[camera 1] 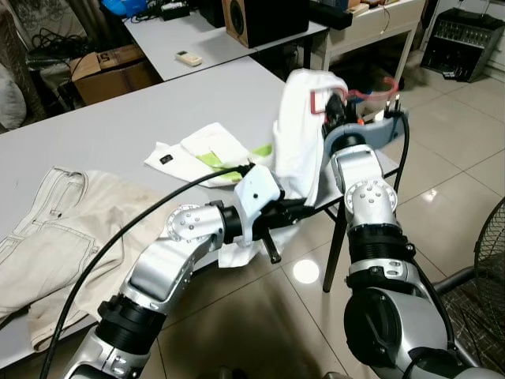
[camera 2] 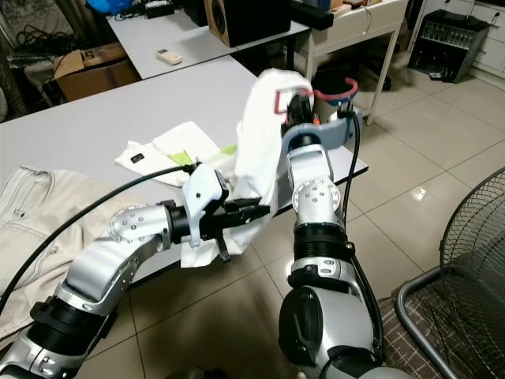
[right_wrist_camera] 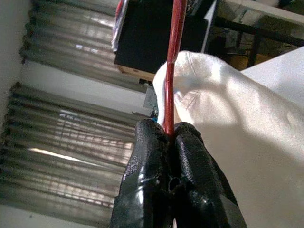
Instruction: Hang hanger
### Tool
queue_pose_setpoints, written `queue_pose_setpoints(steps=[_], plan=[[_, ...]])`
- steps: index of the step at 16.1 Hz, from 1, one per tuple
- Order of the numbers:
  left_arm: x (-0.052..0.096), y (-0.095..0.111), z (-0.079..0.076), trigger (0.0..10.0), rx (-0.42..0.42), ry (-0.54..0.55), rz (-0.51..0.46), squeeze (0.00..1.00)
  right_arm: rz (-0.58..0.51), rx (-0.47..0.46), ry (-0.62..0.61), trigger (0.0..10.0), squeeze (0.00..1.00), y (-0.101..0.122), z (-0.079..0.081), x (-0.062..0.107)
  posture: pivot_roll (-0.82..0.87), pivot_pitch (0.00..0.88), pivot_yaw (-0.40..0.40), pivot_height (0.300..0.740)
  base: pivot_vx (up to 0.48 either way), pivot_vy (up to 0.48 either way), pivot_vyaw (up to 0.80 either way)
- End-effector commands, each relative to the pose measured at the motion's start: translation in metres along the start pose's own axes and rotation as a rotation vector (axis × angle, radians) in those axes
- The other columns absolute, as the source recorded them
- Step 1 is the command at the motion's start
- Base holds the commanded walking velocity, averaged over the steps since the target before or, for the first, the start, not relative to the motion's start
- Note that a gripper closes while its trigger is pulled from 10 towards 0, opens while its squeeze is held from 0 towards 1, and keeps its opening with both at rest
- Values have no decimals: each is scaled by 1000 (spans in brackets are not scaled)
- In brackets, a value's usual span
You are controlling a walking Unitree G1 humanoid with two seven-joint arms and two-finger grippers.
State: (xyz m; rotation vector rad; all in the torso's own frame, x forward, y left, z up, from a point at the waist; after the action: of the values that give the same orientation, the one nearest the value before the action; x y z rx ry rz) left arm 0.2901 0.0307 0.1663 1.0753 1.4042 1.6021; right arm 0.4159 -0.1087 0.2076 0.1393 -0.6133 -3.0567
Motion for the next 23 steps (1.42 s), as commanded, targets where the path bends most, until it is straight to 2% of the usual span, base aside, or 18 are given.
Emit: queue_pose_setpoints(steps=[1, 3, 5, 6, 9, 10, 11, 13, 14, 15, 16, 17, 18, 19, 20, 21, 22, 23], plan=[[4, 7, 2, 10000, 11, -7, -16, 1000, 71, -37, 19, 10000, 0, -30, 8, 5, -131, 31, 115, 740, 0, 0, 0], [8, 13, -6, 10000, 30, -76, -45, 1000, 79, 24, 7, 10000, 0, -30, 2, 5, -131, 30, 112, 740, 0, 0, 0], [10, 16, -16, 10000, 34, -149, -65, 1000, 62, -18, 18, 10000, 0, -26, 1, 6, -130, 29, 111, 740, 0, 0, 0], [12, 13, -20, 10000, 30, -176, -45, 1000, 59, 5, 15, 10000, 0, -22, -1, 6, -130, 28, 111, 740, 0, 0, 0], [18, 7, -22, 10000, 39, -203, -10, 1000, 24, 27, 36, 10000, 0, -9, -1, 5, -131, 22, 115, 740, 0, 0, 0], [23, 6, -20, 10000, 41, -201, 4, 1000, -5, 69, 39, 10000, 0, -1, -2, 5, -131, 21, 115, 740, 0, 0, 0], [36, 5, -8, 10000, 54, -149, 5, 1000, 15, 174, 44, 10000, 0, 8, -6, 7, -132, 14, 118, 740, 0, 0, 0], [58, 3, 18, 10000, 78, 16, -16, 1000, 44, 249, 114, 10000, 0, 21, -7, 20, -130, 9, 119, 740, 0, 0, 347], [69, 0, 37, 10000, 89, 160, -28, 1000, 49, 309, 156, 10000, 0, 28, -5, 31, -128, 5, 118, 740, 0, 0, 800], [86, -10, 65, 10000, 129, 381, -7, 1000, 51, 384, 205, 10000, 0, 36, -2, 47, -131, 6, 120, 740, 0, 0, 800], [97, -15, 76, 10000, 167, 479, -5, 1000, 48, 491, 231, 10000, 0, 42, 1, 62, -133, 5, 121, 740, 0, 0, 800], [104, -18, 76, 10000, 202, 510, -11, 1000, 49, 613, 231, 10000, 0, 45, 0, 77, -151, 7, 127, 740, 0, 0, 800], [105, -23, 71, 10000, 223, 517, 1, 1000, 52, 650, 226, 10000, 0, 47, 1, 88, -154, 8, 128, 740, 0, 0, 800], [105, -27, 64, 10000, 228, 511, 19, 878, 54, 674, 220, 10000, 0, 49, 1, 98, -163, 10, 128, 740, 0, 0, 800], [102, -36, 49, 10000, 241, 490, 43, 353, 56, 729, 206, 10000, 0, 53, 3, 117, -170, 12, 132, 740, 0, 0, 800], [100, -40, 44, 10000, 245, 484, 46, 0, 55, 779, 196, 10000, 0, 54, 2, 125, -176, 14, 134, 740, 0, 0, 800], [93, -43, 43, 10000, 261, 515, 24, 0, 69, 906, 162, 10000, 0, 52, -4, 139, -182, 13, 133, 740, 0, 0, 800], [91, -44, 44, 10000, 271, 532, 13, 0, 75, 942, 150, 10000, 0, 51, -6, 145, -183, 13, 133, 740, 0, 0, 800]])
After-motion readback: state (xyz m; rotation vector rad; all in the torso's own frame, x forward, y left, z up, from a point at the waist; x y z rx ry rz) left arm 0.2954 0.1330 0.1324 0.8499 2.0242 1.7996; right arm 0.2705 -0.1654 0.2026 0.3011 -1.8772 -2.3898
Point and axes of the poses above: a point about 5 cm out from each wrist's last joint towards the gripper, its own x axis pointing back from the gripper into the wrist, its own y axis along the axis of the wrist's last joint, z = x × y, the point moved 3 cm from there along -x, pointing out of the wrist towards the gripper, and after that the axes turned 4 degrees about x, right-handed, at the moved point
